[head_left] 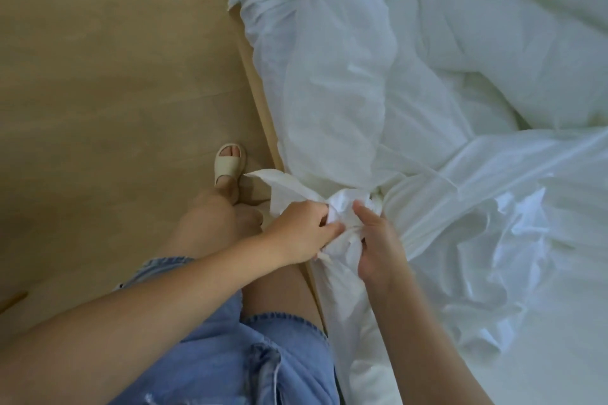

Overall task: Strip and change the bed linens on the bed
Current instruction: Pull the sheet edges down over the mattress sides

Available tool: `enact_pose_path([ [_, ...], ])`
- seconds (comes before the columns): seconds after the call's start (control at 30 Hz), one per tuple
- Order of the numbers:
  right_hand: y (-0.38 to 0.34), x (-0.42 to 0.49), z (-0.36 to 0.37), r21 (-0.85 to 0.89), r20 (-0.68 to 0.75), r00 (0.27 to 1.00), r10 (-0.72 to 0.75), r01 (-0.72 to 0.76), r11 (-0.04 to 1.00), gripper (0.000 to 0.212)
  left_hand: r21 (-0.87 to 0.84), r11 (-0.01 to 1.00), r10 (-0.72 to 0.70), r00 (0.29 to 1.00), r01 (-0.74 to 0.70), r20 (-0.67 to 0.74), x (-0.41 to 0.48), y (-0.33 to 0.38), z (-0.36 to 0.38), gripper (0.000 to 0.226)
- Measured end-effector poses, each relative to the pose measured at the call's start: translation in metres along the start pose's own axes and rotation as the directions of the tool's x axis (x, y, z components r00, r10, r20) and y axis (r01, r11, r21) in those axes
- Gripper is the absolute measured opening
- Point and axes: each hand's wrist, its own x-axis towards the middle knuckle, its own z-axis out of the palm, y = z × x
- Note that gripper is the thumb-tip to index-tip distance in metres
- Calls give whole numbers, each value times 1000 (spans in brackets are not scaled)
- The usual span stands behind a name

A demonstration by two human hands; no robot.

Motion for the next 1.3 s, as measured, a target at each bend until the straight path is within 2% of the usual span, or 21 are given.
enact_pose_path([
  [0.03, -2, -1, 3, 4, 26, 997, 71, -71, 997, 37, 90, 995, 38, 999, -39, 16, -1, 2, -5, 37],
  [0.1, -5, -2, 11, -114, 6, 985, 174, -172, 978, 40, 270, 949, 156, 987, -161, 40, -3, 4, -13, 36],
  [0.2, -2, 2, 22, -340, -74, 969, 235, -246, 908, 38, 490, 807, 383, 924, -329, -12, -7, -1, -19, 35],
  [0.3, -2, 6, 26, -445, -89, 950, 300, -308, 841, 42, 527, 726, 548, 835, -442, -54, -13, -4, -19, 18],
  [0.37, -6, 7, 26, -480, -73, 935, 346, -337, 810, 46, 506, 719, 574, 818, -476, -46, -17, -6, -9, 16],
  [0.47, -8, 13, 27, -493, -68, 947, 315, -306, 814, 38, 363, 839, 448, 893, -406, -38, -17, -11, 0, 29],
  [0.6, -1, 27, 25, -264, -22, 995, 100, -102, 959, 22, 314, 860, 473, 860, -402, -192, -12, -13, 0, 36],
  [0.67, 0, 28, 16, -205, 79, 989, 125, -107, 973, 27, 270, 885, 436, 877, -378, -201, -15, -10, 8, 40],
  [0.7, -2, 27, 11, -176, 135, 971, 195, -171, 969, 34, 169, 930, 357, 913, -327, -198, -17, -11, 13, 42],
  [0.73, -6, 24, 7, -165, 182, 944, 276, -247, 955, 42, -7, 967, 247, 944, -254, -218, -17, -11, 16, 43],
  [0.8, -9, 22, -3, -213, 237, 894, 381, -335, 918, 48, -378, 922, -39, 952, -82, -302, -12, -15, 19, 41],
  [0.87, -6, 21, -7, -310, 240, 892, 383, -304, 901, 43, -498, 856, -349, 866, 139, -358, -2, -28, 25, 49],
  [0.93, 0, 24, -11, -375, 191, 921, 340, -251, 892, 37, -517, 788, -524, 806, 335, -277, 6, -38, 34, 57],
  [1.0, 4, 26, -12, -417, 159, 948, 276, -189, 889, 33, -534, 775, -523, 818, 339, -239, 13, -38, 40, 48],
  [1.1, 8, 33, -18, -503, 102, 988, 116, -49, 863, 31, -360, 897, -413, 782, 258, -468, 4, -27, 44, 37],
  [1.13, 8, 34, -19, -516, 94, 988, 122, -56, 855, 33, -293, 931, -349, 773, 220, -530, -2, -24, 48, 36],
  [1.2, 6, 33, -15, -520, 99, 962, 255, -168, 838, 48, -169, 969, -245, 802, 180, -546, -18, -20, 55, 33],
  [1.27, 7, 35, -6, -567, 112, 933, 343, -223, 793, 55, -111, 979, -202, 868, 170, -453, -31, -21, 63, 32],
  [1.3, 9, 37, -1, -573, 89, 935, 344, -234, 785, 49, -115, 978, -207, 895, 175, -394, -38, -23, 66, 31],
])
